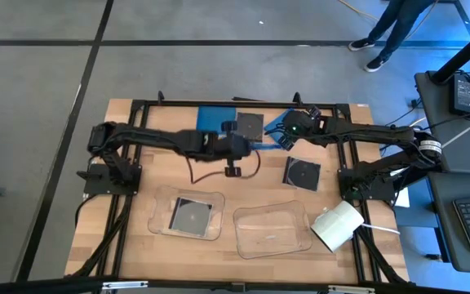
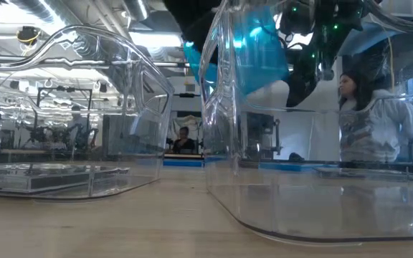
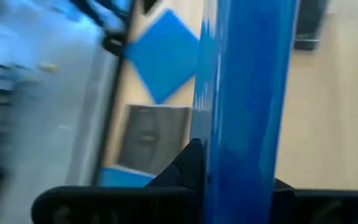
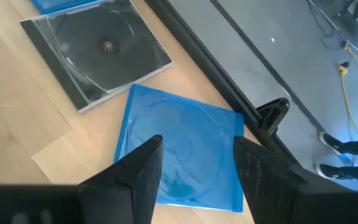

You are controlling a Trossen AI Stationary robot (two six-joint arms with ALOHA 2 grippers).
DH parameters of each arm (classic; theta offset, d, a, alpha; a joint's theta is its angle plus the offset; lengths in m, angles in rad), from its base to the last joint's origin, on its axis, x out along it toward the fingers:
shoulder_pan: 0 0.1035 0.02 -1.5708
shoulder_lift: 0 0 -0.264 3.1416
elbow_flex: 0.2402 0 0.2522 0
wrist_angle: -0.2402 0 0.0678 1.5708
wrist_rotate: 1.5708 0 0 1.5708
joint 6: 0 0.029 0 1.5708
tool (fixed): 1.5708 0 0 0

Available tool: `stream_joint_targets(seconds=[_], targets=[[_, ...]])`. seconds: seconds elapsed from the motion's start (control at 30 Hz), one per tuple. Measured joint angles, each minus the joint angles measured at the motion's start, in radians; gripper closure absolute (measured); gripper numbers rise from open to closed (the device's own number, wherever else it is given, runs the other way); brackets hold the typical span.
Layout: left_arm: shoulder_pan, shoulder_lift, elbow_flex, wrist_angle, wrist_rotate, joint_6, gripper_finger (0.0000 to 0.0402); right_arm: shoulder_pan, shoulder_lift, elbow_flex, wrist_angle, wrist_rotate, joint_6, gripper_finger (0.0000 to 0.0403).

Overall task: Pick & place jewel cases by type
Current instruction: Put the bottom blue CD case into the right transparent bin

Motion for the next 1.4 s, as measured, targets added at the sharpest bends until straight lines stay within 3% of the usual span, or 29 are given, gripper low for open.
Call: stream_joint_targets(seconds=[0.13,0.23,0.4,0.6,0.8,1.07,1.17,1.3,1.4], targets=[[-0.087,-0.002,0.003,0.049,-0.163,0.011,0.0383,0.001,0.000,0.000,0.005,-0.016,-0.106,0.0204],[-0.146,-0.001,0.003,0.101,-0.159,-0.039,0.0383,0.000,0.000,0.000,0.004,-0.015,-0.169,0.0204],[-0.247,-0.001,0.003,0.153,-0.155,-0.094,0.0382,-0.008,0.000,0.000,0.003,-0.014,-0.109,0.0204],[-0.372,0.001,0.002,0.153,-0.254,-0.186,0.0382,-0.012,0.000,0.000,0.030,-0.019,-0.124,0.0204],[-0.451,0.051,0.002,0.237,-0.286,-0.223,0.0382,-0.012,0.000,0.008,0.091,-0.055,-0.123,0.0204],[-0.463,0.155,0.002,0.453,-0.220,-0.246,0.0382,-0.002,0.000,0.056,0.053,-0.306,-0.181,0.0204],[-0.469,0.179,0.003,0.456,-0.168,-0.281,0.0382,-0.007,0.000,0.070,0.023,-0.263,-0.177,0.0204],[-0.476,0.185,0.028,0.456,-0.010,-0.378,0.0382,-0.019,-0.001,0.081,0.004,-0.146,-0.154,0.0204],[-0.483,0.182,0.029,0.417,-0.001,-0.424,0.0382,-0.024,0.000,0.081,-0.002,-0.116,-0.145,0.0204]])
